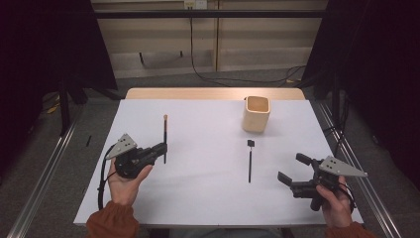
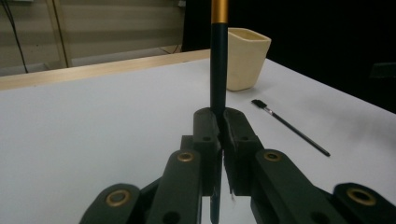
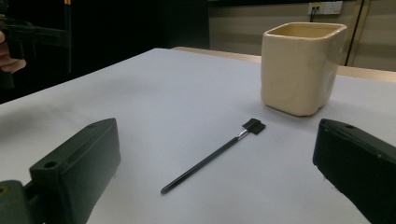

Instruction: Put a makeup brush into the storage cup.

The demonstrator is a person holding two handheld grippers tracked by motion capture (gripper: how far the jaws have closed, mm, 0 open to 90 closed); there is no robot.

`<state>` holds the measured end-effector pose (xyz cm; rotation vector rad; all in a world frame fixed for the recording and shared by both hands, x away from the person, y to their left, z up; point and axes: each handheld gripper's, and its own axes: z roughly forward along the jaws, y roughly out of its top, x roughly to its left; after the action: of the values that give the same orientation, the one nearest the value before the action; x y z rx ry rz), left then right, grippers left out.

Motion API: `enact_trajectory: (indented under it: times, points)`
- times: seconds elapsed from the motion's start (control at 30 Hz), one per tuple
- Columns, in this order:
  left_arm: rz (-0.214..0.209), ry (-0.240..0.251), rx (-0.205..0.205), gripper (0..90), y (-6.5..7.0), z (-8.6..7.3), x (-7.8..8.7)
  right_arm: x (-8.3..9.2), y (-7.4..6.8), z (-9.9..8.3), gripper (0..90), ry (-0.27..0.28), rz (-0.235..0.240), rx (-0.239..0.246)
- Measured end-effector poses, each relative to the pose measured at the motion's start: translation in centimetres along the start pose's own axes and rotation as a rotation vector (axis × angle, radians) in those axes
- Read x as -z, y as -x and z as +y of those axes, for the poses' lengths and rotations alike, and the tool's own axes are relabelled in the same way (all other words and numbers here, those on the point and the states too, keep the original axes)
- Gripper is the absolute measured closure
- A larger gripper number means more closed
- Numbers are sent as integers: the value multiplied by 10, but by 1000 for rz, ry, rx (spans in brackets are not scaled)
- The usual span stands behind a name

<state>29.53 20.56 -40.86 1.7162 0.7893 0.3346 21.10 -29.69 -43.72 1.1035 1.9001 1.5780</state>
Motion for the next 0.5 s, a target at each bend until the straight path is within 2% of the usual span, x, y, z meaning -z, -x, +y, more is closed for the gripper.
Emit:
enact_trajectory:
  times: [0.33,0.47,0.5]
  points:
    - [-49,-9,-9,845,11,0,-11,-10,-9,11,5,27,50,6]
    - [-72,-24,-24,845,18,0,-16,-18,-14,18,2,16,80,25]
    - [-76,-22,-13,845,20,0,-18,-21,-15,20,6,15,81,28]
